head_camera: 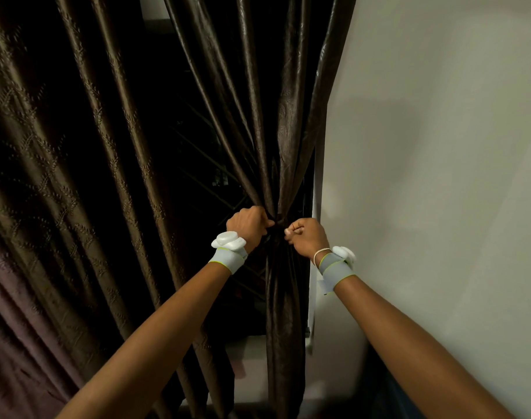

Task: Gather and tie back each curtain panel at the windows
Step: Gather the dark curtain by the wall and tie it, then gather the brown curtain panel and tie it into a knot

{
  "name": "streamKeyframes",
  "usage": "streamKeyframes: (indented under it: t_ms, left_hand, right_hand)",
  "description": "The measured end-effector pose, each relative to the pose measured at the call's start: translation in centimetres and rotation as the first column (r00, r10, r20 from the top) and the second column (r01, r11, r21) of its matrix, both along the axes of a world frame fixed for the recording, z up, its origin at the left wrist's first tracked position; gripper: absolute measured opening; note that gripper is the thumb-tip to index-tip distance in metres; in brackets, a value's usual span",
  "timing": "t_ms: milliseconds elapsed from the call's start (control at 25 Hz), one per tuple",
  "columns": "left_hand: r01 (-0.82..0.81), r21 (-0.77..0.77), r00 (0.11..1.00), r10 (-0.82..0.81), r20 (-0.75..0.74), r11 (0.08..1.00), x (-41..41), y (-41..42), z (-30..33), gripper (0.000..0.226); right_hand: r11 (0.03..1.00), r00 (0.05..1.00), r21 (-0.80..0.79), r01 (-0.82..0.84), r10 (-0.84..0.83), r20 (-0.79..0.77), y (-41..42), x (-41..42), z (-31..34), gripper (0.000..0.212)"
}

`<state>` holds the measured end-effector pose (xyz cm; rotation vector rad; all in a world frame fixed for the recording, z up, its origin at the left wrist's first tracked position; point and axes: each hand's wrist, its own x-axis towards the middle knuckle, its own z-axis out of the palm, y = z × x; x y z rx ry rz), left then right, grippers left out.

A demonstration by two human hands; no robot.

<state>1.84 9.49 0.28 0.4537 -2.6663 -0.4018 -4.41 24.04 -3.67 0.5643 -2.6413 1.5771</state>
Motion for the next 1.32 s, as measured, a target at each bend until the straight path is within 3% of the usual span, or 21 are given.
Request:
streamKeyframes:
  t_ms: [160, 520, 640, 840, 1080, 1320]
  left_hand:
    - [0.037, 0.143, 0.999, -0.038, 0.005, 0.989, 0.3, -0.7, 0.3, 0.021]
    - [0.041, 0.122, 0.999, -0.043, 0.012, 0.992, 0.2, -1.6, 0.2, 0.016]
    - [0.043, 0.106, 0.999, -0.043, -0.002, 0.993, 0.8, -2.0, 0.3, 0.009]
    - [-0.034, 0.071, 0.999, 0.032, 0.026, 0.997, 2.1, -3.8, 0.2, 0.021]
    - [-0.242, 0.098, 0.97, 0.239, 0.038, 0.965, 6.0, -9.9, -1.0, 0.017]
    - [-0.339, 0.105, 0.94, 0.334, 0.064, 0.935, 9.9, -16.0, -0.5, 0.021]
  right_hand:
    - [0.983, 0.99, 0.172, 0.06, -0.037, -0.134, 1.0, -0.2, 1.3, 0.015]
    - [0.954, 0.979, 0.292, 0.064, -0.004, -0.201, 0.3, -0.5, 1.5, 0.01]
    - [0.936, 0.952, 0.341, 0.09, 0.021, -0.307, -0.5, -0.2, 1.5, 0.007]
    - [0.949, 0.882, 0.308, 0.062, 0.092, -0.461, -3.0, 0.8, 2.3, 0.014]
    - [0.938, 0.858, 0.346, -0.038, 0.209, -0.47, -8.6, 2.3, 2.8, 0.02]
    - [0.918, 0.846, 0.366, -0.155, 0.314, -0.43, -16.3, 5.3, 3.8, 0.026]
